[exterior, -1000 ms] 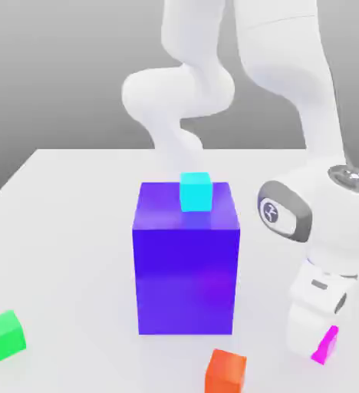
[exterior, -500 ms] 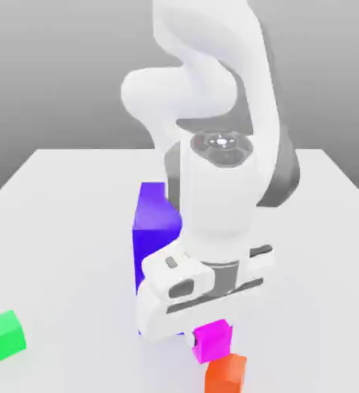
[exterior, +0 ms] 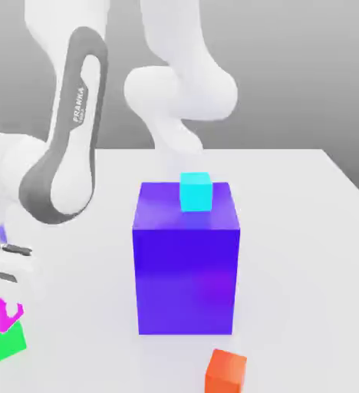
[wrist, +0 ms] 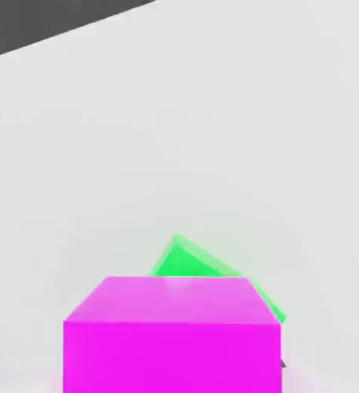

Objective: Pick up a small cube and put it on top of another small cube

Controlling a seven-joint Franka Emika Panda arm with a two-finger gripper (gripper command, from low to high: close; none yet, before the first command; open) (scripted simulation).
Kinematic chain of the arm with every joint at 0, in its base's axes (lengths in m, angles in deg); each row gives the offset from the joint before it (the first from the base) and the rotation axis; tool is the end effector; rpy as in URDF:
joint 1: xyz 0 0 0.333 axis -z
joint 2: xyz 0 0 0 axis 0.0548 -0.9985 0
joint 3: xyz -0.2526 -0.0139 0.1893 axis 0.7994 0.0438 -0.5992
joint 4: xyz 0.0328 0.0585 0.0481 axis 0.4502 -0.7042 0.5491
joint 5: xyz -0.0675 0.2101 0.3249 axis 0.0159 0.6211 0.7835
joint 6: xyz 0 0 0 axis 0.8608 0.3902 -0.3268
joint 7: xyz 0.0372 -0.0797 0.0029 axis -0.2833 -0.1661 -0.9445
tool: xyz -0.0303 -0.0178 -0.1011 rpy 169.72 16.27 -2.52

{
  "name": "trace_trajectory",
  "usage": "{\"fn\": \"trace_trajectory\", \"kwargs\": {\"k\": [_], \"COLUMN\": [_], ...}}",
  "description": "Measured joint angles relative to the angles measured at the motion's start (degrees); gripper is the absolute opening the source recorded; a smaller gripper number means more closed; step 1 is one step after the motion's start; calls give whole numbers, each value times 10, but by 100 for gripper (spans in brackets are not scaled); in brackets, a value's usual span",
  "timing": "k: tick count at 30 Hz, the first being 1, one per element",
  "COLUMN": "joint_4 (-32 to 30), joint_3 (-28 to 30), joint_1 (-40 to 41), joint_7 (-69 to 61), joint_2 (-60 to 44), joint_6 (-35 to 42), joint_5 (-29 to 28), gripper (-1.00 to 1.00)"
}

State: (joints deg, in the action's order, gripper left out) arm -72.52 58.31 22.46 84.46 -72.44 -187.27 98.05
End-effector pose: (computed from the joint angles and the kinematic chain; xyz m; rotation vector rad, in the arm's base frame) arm 0.4046 -0.2923 0.1831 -2.6556 1.6774 0.0003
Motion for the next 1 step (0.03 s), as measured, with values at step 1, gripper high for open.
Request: {"fn": "trace_trajectory", "kwargs": {"k": [1], "joint_4": [0], "joint_3": [0], "joint_1": [0], "joint_7": [0], "joint_2": [0], "joint_6": [0], "joint_5": [0], "gripper": [100]}}
